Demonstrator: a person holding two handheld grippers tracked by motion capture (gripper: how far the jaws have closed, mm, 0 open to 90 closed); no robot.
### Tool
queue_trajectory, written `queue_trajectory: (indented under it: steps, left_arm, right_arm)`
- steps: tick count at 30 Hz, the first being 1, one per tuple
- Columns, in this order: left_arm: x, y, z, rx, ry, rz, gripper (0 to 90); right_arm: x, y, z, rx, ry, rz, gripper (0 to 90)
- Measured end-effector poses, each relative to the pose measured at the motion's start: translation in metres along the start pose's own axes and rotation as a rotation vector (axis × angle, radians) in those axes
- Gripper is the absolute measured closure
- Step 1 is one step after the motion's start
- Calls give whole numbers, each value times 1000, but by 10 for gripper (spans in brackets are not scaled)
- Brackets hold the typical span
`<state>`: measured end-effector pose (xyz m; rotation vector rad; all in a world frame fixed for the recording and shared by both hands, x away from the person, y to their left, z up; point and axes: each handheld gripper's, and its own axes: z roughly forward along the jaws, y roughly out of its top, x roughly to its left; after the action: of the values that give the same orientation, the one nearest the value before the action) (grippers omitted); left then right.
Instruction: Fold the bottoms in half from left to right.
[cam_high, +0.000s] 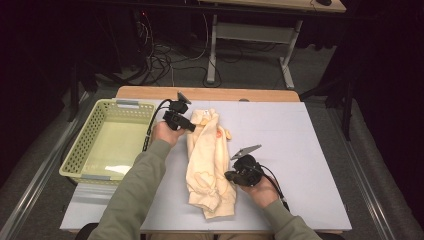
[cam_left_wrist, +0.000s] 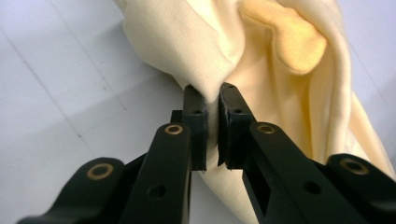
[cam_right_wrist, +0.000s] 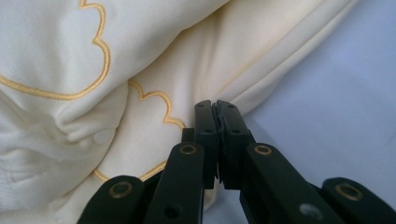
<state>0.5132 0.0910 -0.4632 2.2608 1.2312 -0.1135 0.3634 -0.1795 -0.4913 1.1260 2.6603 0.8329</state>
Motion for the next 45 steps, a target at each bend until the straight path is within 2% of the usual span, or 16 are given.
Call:
queue_trajectory:
  steps: [6,12,17,21,25,29,32,38,41,43,45]
  left_arm:
    - [9,3,-6,-5,10,-18,804]
    - [22,4,-7,-15,19,-42,619]
    - [26,4,-4,-22,17,-61,553]
    - [23,1,-3,-27,20,-48,535]
    - [18,-4,-4,-28,26,-74,529]
    - [8,-10,-9,-50,38,-58,529]
    - [0,-14,-13,-66,49,-44,529]
    - [-7,-23,-23,-86,73,-30,530]
    - [-10,-26,-26,-100,66,-24,529]
    - [-13,-30,-31,-121,52,-12,529]
    - [-17,-34,-34,-123,45,5,508]
  right_arm:
    - [8,9,6,-6,16,-17,884]
    - [15,18,15,-15,38,-27,839]
    - [21,22,20,-18,47,-26,756]
    - [19,21,18,-28,40,-23,708]
    - [15,17,15,-49,20,-12,645]
    - [9,12,11,-71,20,-8,594]
    - [7,10,4,-94,7,-6,586]
    - [4,3,-5,-127,-12,-17,577]
    - [2,-3,-11,-145,-24,-25,568]
    - [1,-4,-13,-153,-25,-22,567]
    - [-2,-9,-18,-171,-28,-26,566]
